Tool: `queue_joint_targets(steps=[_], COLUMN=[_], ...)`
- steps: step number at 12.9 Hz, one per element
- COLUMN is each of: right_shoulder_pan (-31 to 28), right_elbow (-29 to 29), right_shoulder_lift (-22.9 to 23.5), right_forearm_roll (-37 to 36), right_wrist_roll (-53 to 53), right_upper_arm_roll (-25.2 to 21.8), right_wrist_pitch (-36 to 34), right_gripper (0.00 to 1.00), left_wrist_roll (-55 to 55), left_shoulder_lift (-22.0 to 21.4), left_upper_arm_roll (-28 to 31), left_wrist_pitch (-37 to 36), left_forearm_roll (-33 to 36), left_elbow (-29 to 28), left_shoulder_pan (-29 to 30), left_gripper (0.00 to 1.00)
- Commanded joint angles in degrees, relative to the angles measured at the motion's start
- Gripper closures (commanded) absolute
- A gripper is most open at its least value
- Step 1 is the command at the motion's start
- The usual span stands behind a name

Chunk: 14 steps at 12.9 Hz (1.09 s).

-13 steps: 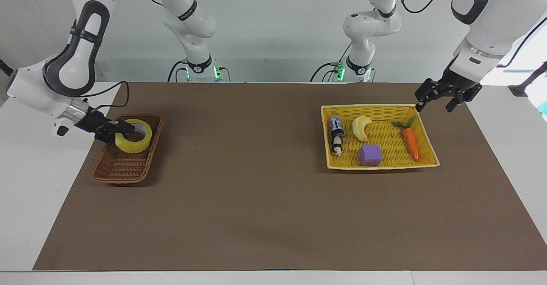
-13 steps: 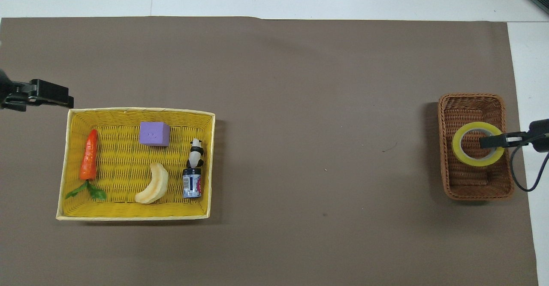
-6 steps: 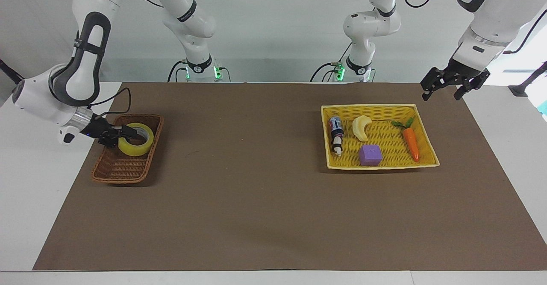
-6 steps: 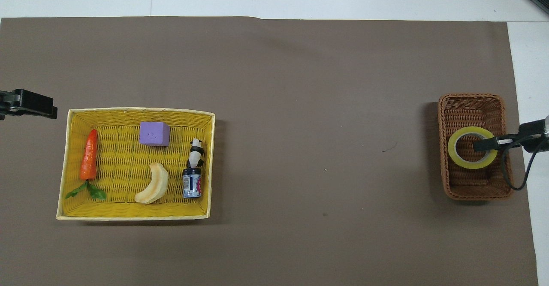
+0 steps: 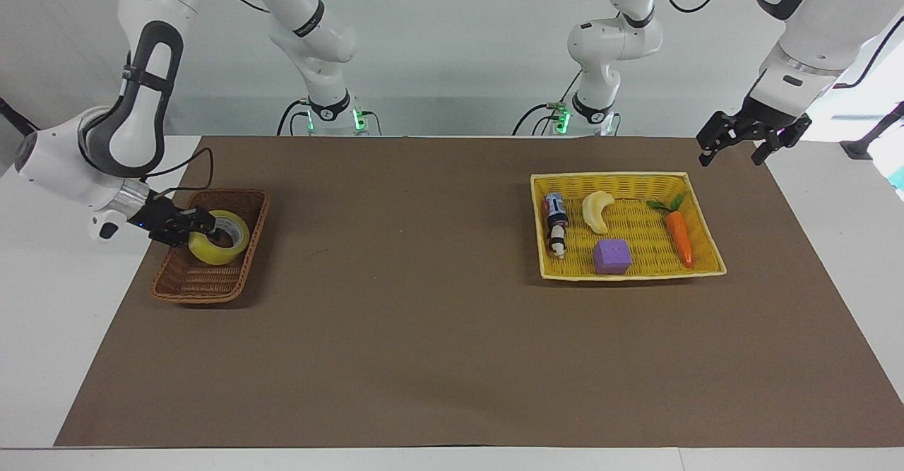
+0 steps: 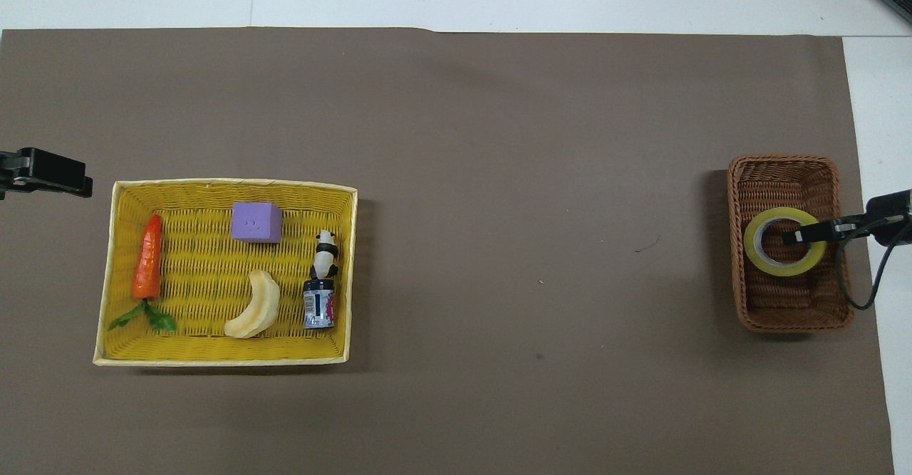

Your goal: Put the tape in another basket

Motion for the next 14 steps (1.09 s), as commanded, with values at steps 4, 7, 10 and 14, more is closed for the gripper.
queue_joint_targets(steps=[4, 7, 10, 14], right_shoulder_pan=[2.35, 6.30, 10.78, 18.70], right_elbow=[7.43, 12.43, 14.30, 13.86], right_shoulder_lift=[-1.33, -3.36, -7.03, -13.02], right_forearm_roll=[-1.46, -5.30, -13.48, -21.14], right_wrist_roll=[3.07, 4.92, 13.57, 31.08], right_upper_arm_roll=[0.88, 0.61, 0.88, 0.97], right_wrist_pitch=[0.12, 0.04, -0.31, -4.95], right_gripper=[0.00, 0.00, 0.00, 0.00], left_wrist_roll=[0.31, 0.31, 0.31, 0.31], left_shoulder_lift=[-0.29, -0.29, -0.29, -0.29], left_upper_arm_roll=[-0.29, -0.29, -0.29, -0.29], left_wrist_pitch=[-0.74, -0.83, -0.83, -0.74], left_forearm_roll=[0.47, 0.47, 0.47, 0.56], left_elbow=[0.46, 0.46, 0.46, 0.46], left_shoulder_pan=[0.64, 0.64, 0.64, 0.64], left_gripper=[0.00, 0.00, 0.00, 0.00])
